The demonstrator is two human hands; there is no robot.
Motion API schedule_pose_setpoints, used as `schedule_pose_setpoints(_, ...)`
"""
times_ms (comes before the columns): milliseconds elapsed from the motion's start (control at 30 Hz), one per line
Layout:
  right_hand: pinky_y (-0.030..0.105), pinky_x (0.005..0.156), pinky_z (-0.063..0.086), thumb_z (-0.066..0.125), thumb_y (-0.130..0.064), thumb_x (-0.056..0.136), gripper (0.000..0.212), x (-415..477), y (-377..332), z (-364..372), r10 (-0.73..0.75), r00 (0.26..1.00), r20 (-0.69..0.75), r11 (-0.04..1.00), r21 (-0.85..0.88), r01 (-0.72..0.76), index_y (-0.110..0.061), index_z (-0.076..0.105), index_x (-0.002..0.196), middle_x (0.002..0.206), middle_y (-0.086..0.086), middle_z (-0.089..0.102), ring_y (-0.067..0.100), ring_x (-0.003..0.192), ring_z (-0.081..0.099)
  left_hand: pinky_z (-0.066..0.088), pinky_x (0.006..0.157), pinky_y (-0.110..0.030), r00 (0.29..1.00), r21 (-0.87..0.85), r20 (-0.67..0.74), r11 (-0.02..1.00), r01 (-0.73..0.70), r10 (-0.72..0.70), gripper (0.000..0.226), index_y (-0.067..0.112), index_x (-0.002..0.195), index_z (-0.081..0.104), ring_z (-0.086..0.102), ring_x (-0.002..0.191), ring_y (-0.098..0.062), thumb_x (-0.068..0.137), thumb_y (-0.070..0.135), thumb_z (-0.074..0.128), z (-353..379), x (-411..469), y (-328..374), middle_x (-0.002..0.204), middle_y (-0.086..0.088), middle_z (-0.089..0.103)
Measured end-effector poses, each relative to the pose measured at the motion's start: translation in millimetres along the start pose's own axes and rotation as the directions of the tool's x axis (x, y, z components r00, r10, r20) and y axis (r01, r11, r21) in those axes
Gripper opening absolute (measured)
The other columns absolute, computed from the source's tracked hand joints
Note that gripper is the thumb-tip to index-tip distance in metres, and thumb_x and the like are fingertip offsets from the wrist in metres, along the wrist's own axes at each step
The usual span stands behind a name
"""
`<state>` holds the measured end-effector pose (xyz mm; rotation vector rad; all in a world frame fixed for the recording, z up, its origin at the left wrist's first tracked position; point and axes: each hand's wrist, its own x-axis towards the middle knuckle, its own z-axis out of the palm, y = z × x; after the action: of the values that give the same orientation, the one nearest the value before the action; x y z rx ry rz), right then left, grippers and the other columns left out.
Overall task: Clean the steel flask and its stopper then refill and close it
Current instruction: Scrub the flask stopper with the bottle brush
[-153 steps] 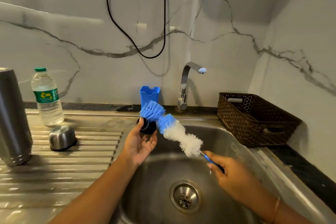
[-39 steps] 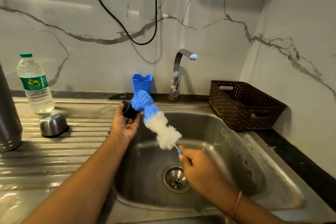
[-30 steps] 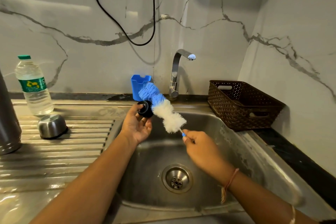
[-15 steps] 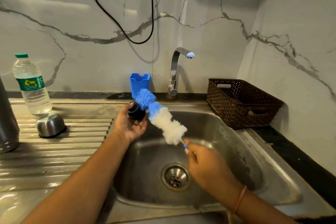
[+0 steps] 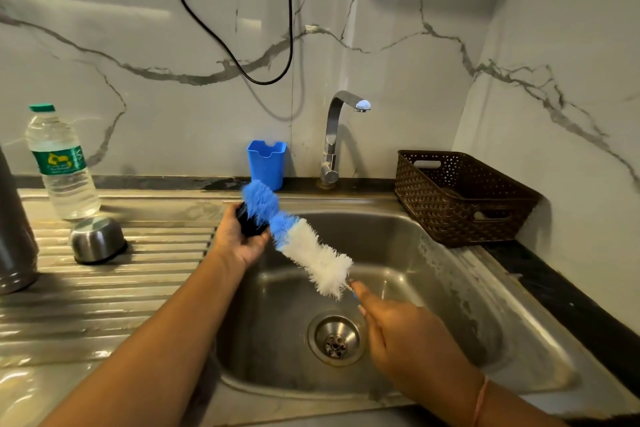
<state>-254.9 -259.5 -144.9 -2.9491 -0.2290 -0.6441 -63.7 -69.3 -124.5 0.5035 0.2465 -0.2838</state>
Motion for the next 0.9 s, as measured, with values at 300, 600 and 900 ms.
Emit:
schedule_pose_setpoints(300, 0.03, 0.064, 0.046, 0.035, -0.027, 0.1, 0.044, 27.1, 28.3, -22.7, 0.166, 0.985, 0.036, 0.965, 0.201, -0.17, -0.035, 0.035, 0.143, 0.083, 0.004, 0.069, 0.015, 0.064, 0.054, 0.056, 0.074, -0.027, 0.993, 0.073, 0.073, 0.994, 0.086, -0.091, 0.068, 0.009, 0.123, 0.054, 0.063, 0.095, -0.022, 0.092, 0.065, 0.031, 9.4, -6.9, -12.5, 0.119, -0.018, 0.06)
schedule_pose_setpoints(600, 0.009, 0.055, 0.04, 0.049, -0.017, 0.096, 0.037, 9.7, 23.7, -11.7, 0.202, 0.979, 0.001, 0.863, 0.473, -0.179, -0.024, 0.053, 0.132, 0.066, -0.026, 0.063, -0.002, 0.066, 0.058, 0.055, 0.079, -0.033, 0.997, 0.327, 0.075, 0.944, -0.046, 0.022, 0.09, 0.009, 0.126, 0.051, 0.06, 0.109, -0.029, 0.075, 0.08, 0.033, 6.8, 3.9, -14.6, 0.12, -0.019, 0.061)
schedule_pose_setpoints(900, -0.001, 0.088, 0.036, 0.048, -0.021, 0.097, 0.037, 21.2, 27.5, -8.6, 0.21, 0.977, 0.033, 0.85, 0.487, -0.199, -0.021, 0.052, 0.134, 0.125, -0.008, 0.062, -0.001, 0.111, 0.054, 0.051, 0.082, -0.032, 0.972, 0.424, 0.089, 0.875, -0.234, 0.217, 0.059, 0.011, 0.129, 0.049, 0.06, 0.102, -0.024, 0.097, 0.056, 0.028, 7.3, 4.5, -15.7, 0.119, -0.014, 0.061)
